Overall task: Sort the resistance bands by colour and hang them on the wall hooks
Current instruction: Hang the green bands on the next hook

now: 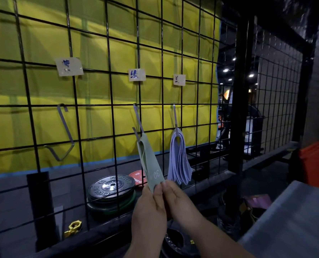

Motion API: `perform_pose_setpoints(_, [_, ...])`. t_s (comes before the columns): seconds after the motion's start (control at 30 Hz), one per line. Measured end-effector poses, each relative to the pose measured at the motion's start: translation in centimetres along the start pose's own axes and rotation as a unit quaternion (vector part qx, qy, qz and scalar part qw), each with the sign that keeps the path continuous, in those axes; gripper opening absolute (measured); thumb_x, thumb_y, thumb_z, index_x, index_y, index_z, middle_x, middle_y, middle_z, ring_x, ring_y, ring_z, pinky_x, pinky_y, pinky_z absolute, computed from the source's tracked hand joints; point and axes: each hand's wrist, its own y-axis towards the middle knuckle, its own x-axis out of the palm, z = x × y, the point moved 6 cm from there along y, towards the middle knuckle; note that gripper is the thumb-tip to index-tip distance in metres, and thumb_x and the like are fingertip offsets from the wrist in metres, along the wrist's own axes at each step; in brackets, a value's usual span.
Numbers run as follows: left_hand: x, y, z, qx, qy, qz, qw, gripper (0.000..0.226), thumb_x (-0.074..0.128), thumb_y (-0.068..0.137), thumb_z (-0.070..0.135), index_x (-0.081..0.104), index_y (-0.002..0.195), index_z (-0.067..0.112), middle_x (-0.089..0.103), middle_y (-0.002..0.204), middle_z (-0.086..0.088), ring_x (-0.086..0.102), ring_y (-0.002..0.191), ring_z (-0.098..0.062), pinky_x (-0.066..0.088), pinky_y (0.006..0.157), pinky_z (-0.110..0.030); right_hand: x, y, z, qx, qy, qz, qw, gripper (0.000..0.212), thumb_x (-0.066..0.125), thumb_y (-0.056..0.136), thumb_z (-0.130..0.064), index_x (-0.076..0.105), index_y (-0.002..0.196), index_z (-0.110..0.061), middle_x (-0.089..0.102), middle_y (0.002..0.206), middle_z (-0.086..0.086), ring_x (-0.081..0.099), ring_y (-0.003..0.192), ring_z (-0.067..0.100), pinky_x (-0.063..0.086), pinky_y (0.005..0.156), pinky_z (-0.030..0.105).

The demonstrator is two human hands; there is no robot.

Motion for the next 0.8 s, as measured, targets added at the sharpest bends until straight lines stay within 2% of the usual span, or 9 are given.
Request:
perform_pose_setpoints(0.1, [-0.1,-0.1,0.0,0.003,0.008,0.003,1.0,0.029,0.034,0.099,0.04,0.053,0.107,0.019,0.059,0.085,0.001,0.058,0.081,-0.02,0.041,0.069,-0.03,0.0,-0.3,0.3,0.026,0.016,-0.007,1.0,0.045,0.043,0.088,-0.051,0.06,0.102,-0.012,0.065,0.102,0.016,0.062,0.098,0.026,0.046,0.095,0.047])
perform_pose_setpoints(0.2, [-0.1,-0.2,0.1,0.011,0.008,0.006,1.0,0.027,0.035,0.099,0.037,0.054,0.107,0.018,0.059,0.084,0.002,0.058,0.081,-0.02,0.043,0.07,-0.031,0.1,-0.6,0.5,0.037,0.017,-0.021,0.999,0.036,0.043,0.092,-0.047,0.061,0.101,-0.018,0.066,0.105,0.013,0.063,0.103,0.025,0.047,0.099,0.047])
perform_pose_setpoints(0.3, [-0.2,-0.2,0.1,0.015,-0.015,0.004,1.0,0.028,0.037,0.1,0.035,0.055,0.113,0.019,0.058,0.085,0.004,0.056,0.081,-0.017,0.041,0.071,-0.029,0.2,-0.6,0.3,0.05,0.039,-0.027,0.998,0.034,0.044,0.094,-0.047,0.062,0.099,-0.017,0.065,0.104,0.016,0.062,0.096,0.021,0.045,0.098,0.048])
perform_pose_setpoints(0.37, [-0.1,-0.2,0.1,0.019,-0.035,0.0,0.999,0.03,0.037,0.099,0.036,0.056,0.114,0.018,0.061,0.089,0.002,0.059,0.085,-0.017,0.043,0.072,-0.029,0.0,-0.6,-0.2,0.051,0.038,-0.026,0.998,0.044,0.046,0.087,-0.054,0.061,0.099,-0.015,0.064,0.098,0.013,0.06,0.091,0.017,0.046,0.096,0.048])
perform_pose_setpoints(0.47, [0.1,-0.3,0.2,0.005,-0.061,-0.003,0.998,0.026,0.037,0.099,0.038,0.055,0.103,0.019,0.061,0.083,0.004,0.059,0.08,-0.013,0.041,0.064,-0.024,-0.4,-0.6,-0.5,0.057,0.028,-0.029,0.998,0.052,0.044,0.086,-0.056,0.057,0.102,-0.008,0.061,0.089,0.007,0.057,0.085,0.016,0.048,0.084,0.043])
perform_pose_setpoints(0.6, [0.8,-0.9,-0.2,-0.021,-0.084,-0.012,0.996,0.027,0.037,0.099,0.038,0.053,0.093,0.017,0.059,0.081,0.004,0.057,0.077,-0.011,0.039,0.064,-0.027,-1.2,-1.1,0.0,0.067,0.01,-0.026,0.997,0.04,0.038,0.101,-0.042,0.054,0.096,-0.005,0.049,0.067,-0.007,0.047,0.061,0.005,0.038,0.061,0.023])
perform_pose_setpoints(0.7, [1.8,-1.3,-0.6,-0.027,-0.083,-0.028,0.996,0.028,0.036,0.1,0.035,0.053,0.088,0.016,0.059,0.079,0.005,0.057,0.074,-0.01,0.038,0.058,-0.019,-1.7,-1.7,0.5,0.075,0.023,-0.016,0.997,0.03,0.037,0.102,-0.036,0.051,0.088,-0.014,0.045,0.064,-0.006,0.043,0.059,0.006,0.036,0.056,0.021])
perform_pose_setpoints(0.8, [2.9,-2.0,-0.6,-0.029,-0.072,-0.047,0.996,0.028,0.036,0.1,0.034,0.049,0.081,0.017,0.058,0.075,0.002,0.056,0.071,-0.016,0.034,0.059,-0.026,-2.8,-2.5,1.5,0.087,0.012,0.002,0.996,0.029,0.037,0.102,-0.037,0.05,0.087,-0.016,0.046,0.06,-0.009,0.043,0.053,0.003,0.036,0.052,0.016])
